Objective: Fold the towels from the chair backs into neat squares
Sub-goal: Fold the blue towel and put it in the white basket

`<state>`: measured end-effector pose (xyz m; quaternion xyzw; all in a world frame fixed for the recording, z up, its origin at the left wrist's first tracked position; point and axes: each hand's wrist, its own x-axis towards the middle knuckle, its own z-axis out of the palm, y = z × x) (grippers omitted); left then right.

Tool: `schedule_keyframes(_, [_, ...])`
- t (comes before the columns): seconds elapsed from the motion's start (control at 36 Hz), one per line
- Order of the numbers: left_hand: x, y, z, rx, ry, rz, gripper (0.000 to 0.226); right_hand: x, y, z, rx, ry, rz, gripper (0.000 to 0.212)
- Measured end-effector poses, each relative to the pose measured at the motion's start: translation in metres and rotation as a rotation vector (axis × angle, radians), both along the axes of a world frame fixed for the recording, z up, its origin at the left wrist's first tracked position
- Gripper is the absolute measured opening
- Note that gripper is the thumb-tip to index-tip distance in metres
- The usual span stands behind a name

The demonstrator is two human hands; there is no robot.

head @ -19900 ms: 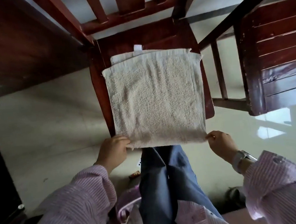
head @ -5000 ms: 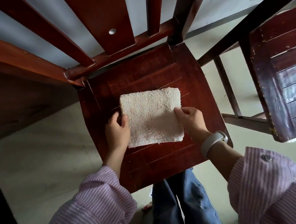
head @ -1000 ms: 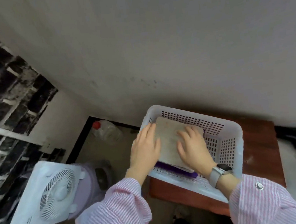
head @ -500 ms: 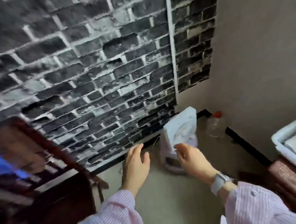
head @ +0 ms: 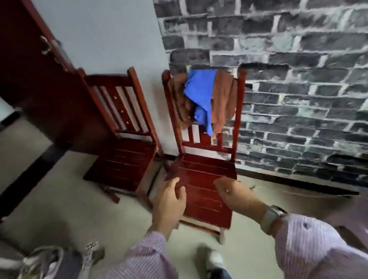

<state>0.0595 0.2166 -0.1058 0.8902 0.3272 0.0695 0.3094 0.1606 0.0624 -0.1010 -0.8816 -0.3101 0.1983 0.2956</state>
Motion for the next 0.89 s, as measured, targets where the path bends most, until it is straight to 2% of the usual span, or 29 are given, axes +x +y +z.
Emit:
schedule_keyframes(0.11, [0.034, 0.060, -0.002, -0.006, -0.002, -0.021, 0.038, 0.045, 0.073, -0.011, 0.053, -0.029, -0.016, 0.026])
schedule_keyframes(0.25, [0.109, 0.143, 0.006, 0.039, 0.007, -0.081, 0.037, 0.133, 0.157, -0.015, 0.128, -0.118, -0.174, 0.026])
schedule_keyframes(0.36, [0.171, 0.191, 0.025, 0.064, 0.000, -0.166, 0.037, 0.200, 0.198, 0.001, 0.138, -0.327, -0.343, 0.032])
schedule_keyframes(0.42, [0.195, 0.208, 0.035, 0.063, -0.027, -0.191, 0.037, 0.230, 0.213, 0.010, 0.073, -0.446, -0.418, 0.033])
schedule_keyframes(0.5, [0.225, 0.227, 0.045, 0.058, -0.064, -0.218, 0.037, 0.273, 0.234, 0.025, -0.017, -0.504, -0.490, 0.045])
schedule_keyframes(0.58, [0.248, 0.244, 0.051, 0.039, -0.084, -0.240, 0.039, 0.310, 0.248, 0.033, -0.220, -0.520, -0.388, 0.061])
schedule_keyframes(0.64, [0.259, 0.253, 0.055, 0.029, -0.104, -0.259, 0.038, 0.327, 0.255, 0.034, -0.362, -0.559, -0.304, 0.058])
schedule_keyframes(0.67, [0.264, 0.256, 0.058, 0.031, -0.118, -0.273, 0.038, 0.332, 0.257, 0.036, -0.369, -0.562, -0.301, 0.052])
schedule_keyframes(0.78, [0.285, 0.268, 0.069, 0.005, -0.168, -0.346, 0.038, 0.345, 0.262, 0.060, -0.127, -0.430, -0.419, 0.035])
schedule_keyframes(0.89, [0.318, 0.270, 0.085, -0.072, -0.269, -0.417, 0.036, 0.357, 0.256, 0.108, 0.258, -0.190, -0.535, 0.039])
